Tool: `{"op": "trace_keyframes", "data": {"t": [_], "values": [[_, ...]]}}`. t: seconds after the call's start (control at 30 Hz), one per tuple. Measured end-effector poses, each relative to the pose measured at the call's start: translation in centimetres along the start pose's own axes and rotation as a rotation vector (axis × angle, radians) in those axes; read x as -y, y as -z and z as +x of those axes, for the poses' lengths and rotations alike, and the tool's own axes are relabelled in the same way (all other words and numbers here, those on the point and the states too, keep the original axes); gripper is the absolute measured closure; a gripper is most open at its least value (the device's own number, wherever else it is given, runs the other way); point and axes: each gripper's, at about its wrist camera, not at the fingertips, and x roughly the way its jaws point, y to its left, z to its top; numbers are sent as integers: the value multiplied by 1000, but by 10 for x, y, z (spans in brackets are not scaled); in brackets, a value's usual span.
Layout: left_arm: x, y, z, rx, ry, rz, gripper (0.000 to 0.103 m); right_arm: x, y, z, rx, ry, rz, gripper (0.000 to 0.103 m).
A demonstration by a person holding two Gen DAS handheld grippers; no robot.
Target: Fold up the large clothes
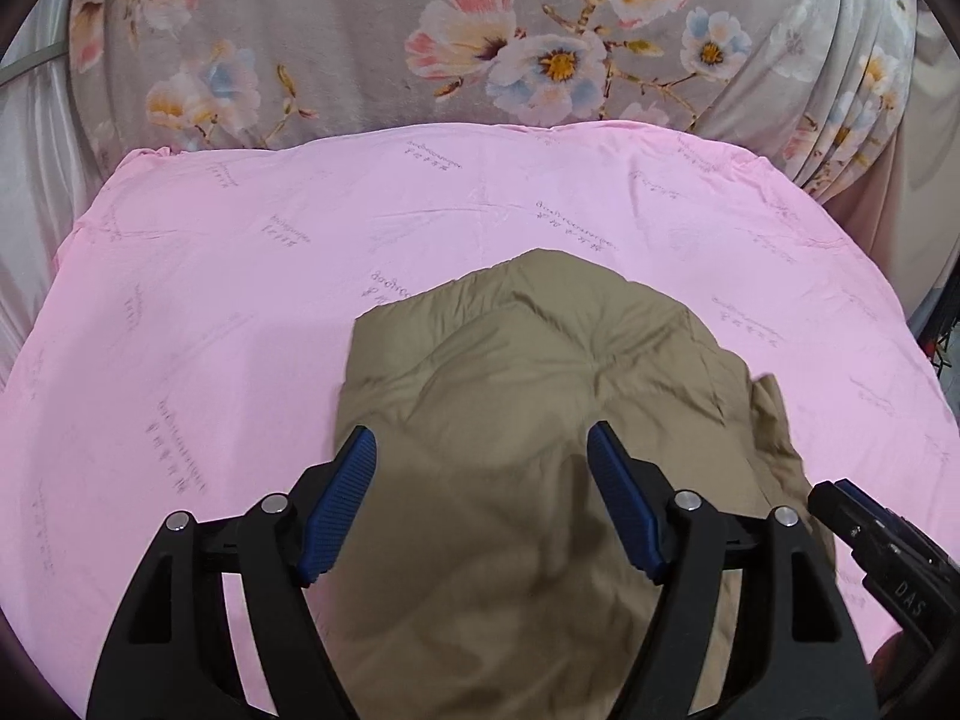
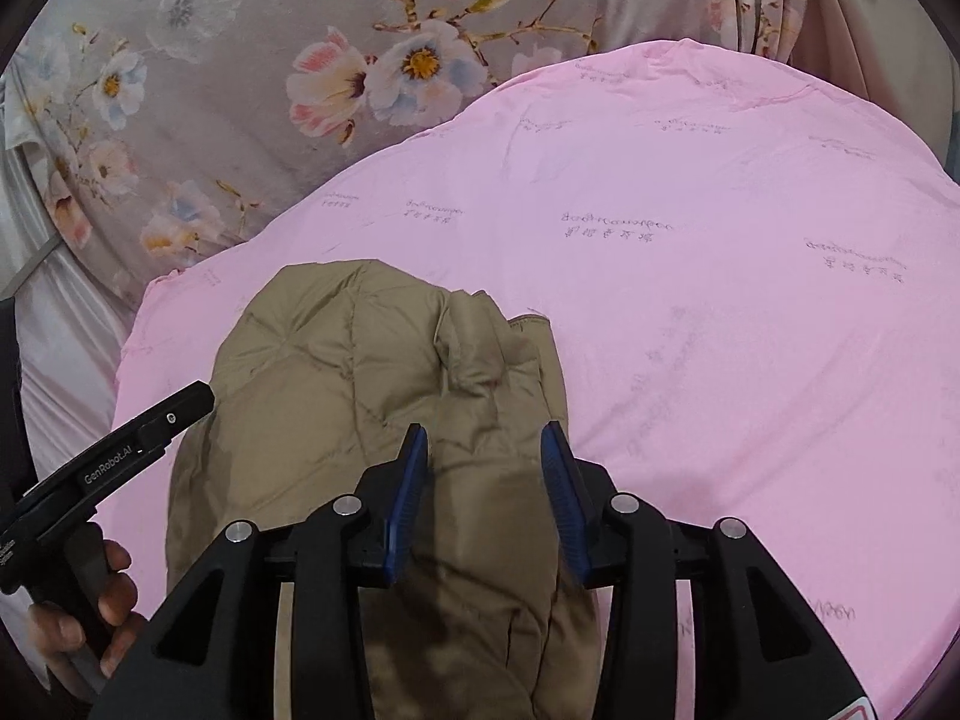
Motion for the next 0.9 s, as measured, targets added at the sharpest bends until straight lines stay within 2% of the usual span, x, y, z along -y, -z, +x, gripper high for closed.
{"op": "trace_keyframes", "data": {"t": [0.03,0.07,0.13,0.17,0.2,0.33,0.43,0.9], "values": [[-2,3,-10,-6,18,3,49,-2,2,-5,-5,-13,-5,68],[-1,6,-15,-15,28,5,55,-7,4,-11,-7,-28,-16,75],[1,11,-19,-51,54,4,88,-18,8,-16,-6,-32,-50,88],[1,14,-20,-78,86,-4,93,-25,9,-17,-7,-32,-72,96],[2,17,-19,-105,115,-15,101,-31,11,-17,-9,-22,-93,100],[8,31,-19,-141,142,-18,103,-40,18,-9,-26,25,-140,103],[10,41,-14,-162,142,-23,103,-35,25,4,-52,21,-128,103],[19,56,8,-145,95,8,103,-30,43,35,-50,44,-148,103]]}}
